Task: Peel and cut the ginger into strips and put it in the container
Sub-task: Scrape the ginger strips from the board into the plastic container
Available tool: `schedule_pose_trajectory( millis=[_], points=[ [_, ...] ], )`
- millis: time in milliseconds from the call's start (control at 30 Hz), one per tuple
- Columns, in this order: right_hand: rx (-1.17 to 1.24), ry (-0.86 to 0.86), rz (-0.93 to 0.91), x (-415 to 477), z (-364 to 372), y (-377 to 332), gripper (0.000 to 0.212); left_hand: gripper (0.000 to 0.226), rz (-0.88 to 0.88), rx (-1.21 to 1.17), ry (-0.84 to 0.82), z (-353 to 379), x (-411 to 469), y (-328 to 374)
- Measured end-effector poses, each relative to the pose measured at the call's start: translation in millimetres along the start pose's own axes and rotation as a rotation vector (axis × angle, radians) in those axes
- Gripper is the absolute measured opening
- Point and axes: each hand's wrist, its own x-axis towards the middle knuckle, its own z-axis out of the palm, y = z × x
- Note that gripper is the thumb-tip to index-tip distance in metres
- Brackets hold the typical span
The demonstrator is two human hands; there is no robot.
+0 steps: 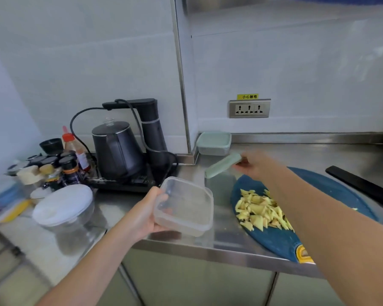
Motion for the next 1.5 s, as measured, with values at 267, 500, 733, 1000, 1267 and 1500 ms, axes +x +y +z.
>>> schedule_pose_trajectory(
  millis=[267, 500, 733, 1000, 1267, 1500],
  points=[
    [-0.16, -0.073, 0.022, -1, 15, 9, 0.037, 0.029, -0.036, 0.107, 0.011, -6, 1, -3],
    [-0.444, -0.187, -0.065, -26, -3, -9, 0.031, 0.035, -0.067, 0.171, 0.02, -4, 4, -10],
    [-0.478, -0.128, -0.117, -66, -48, -3, 0.024, 0.027, 0.014, 0.354, 0.141, 12, 3, -13],
    [-0.498, 0.321, -0.159, -125, -135, 28, 0.038, 0.024, 0.339, 0.77, 0.305, 19, -8, -19],
    [-0.451, 0.544, -0.144, -169, -188, 92, 0.048, 0.048, 0.329, 0.968, 0.323, 22, -9, -28],
    [-0.05, 0.138, 0.201, -172, -162, 121, 0.048, 0.026, 0.342, 0.988, 0.297, 21, -12, -34]
  ],
)
